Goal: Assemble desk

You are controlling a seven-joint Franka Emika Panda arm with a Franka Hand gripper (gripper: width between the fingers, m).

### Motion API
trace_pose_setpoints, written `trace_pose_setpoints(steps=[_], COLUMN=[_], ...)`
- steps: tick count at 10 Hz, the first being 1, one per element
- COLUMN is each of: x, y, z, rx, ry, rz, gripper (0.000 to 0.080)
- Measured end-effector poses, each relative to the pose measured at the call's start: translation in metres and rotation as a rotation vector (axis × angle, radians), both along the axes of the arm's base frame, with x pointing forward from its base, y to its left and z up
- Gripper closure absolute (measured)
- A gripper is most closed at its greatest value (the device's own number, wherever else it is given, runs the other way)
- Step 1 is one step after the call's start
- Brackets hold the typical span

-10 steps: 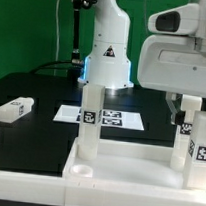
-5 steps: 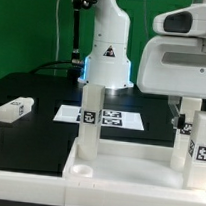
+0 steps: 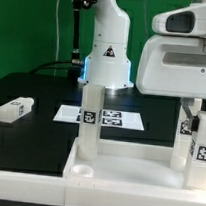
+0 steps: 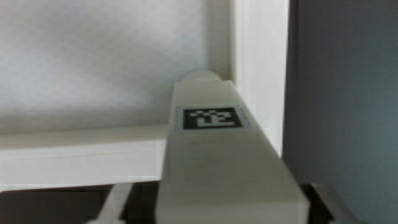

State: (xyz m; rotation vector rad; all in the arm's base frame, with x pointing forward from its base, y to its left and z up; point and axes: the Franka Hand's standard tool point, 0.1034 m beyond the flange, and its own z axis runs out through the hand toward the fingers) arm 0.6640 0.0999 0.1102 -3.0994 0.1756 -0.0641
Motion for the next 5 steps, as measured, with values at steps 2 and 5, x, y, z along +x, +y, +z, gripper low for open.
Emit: trace_pose_setpoints(steps=[2,5], x=[0.0,0.0006], y=[-0.0002,-0.003], z=[-0.0001,-0.0008], rx=[0.002,0.038], ry=[0.001,0.009], rz=[-0.024,-0.304], gripper=[0.0511,0.0511])
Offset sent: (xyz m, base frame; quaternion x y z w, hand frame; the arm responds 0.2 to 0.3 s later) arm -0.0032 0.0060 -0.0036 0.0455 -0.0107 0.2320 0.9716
